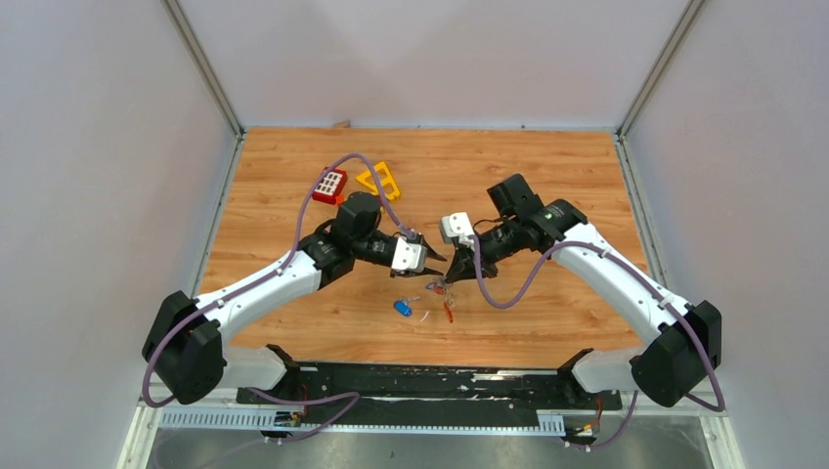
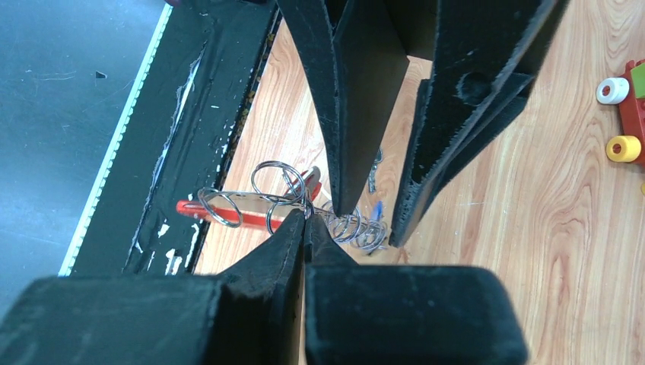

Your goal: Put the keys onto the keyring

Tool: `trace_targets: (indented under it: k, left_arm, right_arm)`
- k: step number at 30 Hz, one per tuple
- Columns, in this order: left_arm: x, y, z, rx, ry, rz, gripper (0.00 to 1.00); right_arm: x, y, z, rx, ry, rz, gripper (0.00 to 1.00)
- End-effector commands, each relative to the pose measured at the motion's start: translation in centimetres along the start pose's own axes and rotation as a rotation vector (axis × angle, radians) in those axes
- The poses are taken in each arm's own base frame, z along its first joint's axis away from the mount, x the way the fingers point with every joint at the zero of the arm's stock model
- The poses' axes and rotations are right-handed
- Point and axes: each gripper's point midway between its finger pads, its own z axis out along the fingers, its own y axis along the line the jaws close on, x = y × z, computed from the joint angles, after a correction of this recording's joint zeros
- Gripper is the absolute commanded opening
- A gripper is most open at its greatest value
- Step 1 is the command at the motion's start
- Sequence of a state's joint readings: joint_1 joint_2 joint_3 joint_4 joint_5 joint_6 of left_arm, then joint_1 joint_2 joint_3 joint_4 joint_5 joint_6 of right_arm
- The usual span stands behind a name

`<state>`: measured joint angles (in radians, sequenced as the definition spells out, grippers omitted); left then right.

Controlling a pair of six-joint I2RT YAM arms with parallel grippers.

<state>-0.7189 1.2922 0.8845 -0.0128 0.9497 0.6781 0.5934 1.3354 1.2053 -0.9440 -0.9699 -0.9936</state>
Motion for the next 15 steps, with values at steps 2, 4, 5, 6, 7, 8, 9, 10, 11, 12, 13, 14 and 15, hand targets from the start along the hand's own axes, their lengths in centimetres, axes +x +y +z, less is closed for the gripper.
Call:
trace_targets:
  k: [2, 4, 5, 6, 7, 8, 9, 10, 11, 12, 13, 14, 15]
  left_arm:
    - [0.1, -1.6, -0.5, 0.031, 0.011, 0.039, 0.38]
    - [0.1, -2.2, -0.6, 0.045, 0.0, 0.044, 0.38]
    - [0.0, -2.5, -0.7, 0.051, -0.008, 0.048, 0.38]
    - [0.1, -2.7, -0.6, 0.055, -0.014, 0.05, 0.38]
    - [0.2, -2.8, -0.6, 0.055, -0.019, 0.043, 0.38]
    - [0.3, -2.7, -0.5, 0.047, -0.026, 0.046, 0.39]
    - [0.1, -2.3, -0.3, 0.028, -0.036, 0.045, 0.39]
    - [0.1, -1.8, -0.2, 0.011, -0.039, 0.054, 0.41]
    - [0.1, -1.4, -0.1, -0.003, -0.039, 0.065, 0.43]
    - [0.2, -1.1, -0.1, -0.013, -0.035, 0.079, 0.46]
    - [0.3, -0.8, -0.2, -0.022, -0.025, 0.103, 0.51]
    - [0.4, -0.5, -0.2, -0.025, -0.012, 0.135, 0.55]
    - [0.6, -0.3, -0.2, -0.021, 0.002, 0.16, 0.6]
  right_arm:
    - [-1.8, 0.2, -0.5, 0.017, -0.052, -0.077, 0.0]
    - [-1.9, 0.4, -0.6, 0.022, -0.056, -0.085, 0.0]
    - [-1.9, 0.5, -0.6, 0.022, -0.06, -0.089, 0.0]
    - [-2.0, 0.6, -0.6, 0.021, -0.065, -0.093, 0.0]
    - [-2.0, 0.6, -0.6, 0.02, -0.071, -0.094, 0.0]
    - [-2.1, 0.7, -0.5, 0.015, -0.076, -0.095, 0.0]
    - [-2.1, 0.8, -0.5, 0.009, -0.082, -0.096, 0.0]
    - [-2.2, 0.9, -0.4, 0.0, -0.088, -0.093, 0.0]
    - [-2.2, 1.0, -0.4, -0.01, -0.093, -0.093, 0.0]
    - [-2.3, 1.1, -0.3, -0.021, -0.096, -0.092, 0.0]
    - [-2.3, 1.3, -0.3, -0.032, -0.097, -0.091, 0.0]
    - [-2.3, 1.6, -0.3, -0.049, -0.099, -0.086, 0.0]
    - [-2.3, 1.8, -0.3, -0.06, -0.101, -0.082, 0.0]
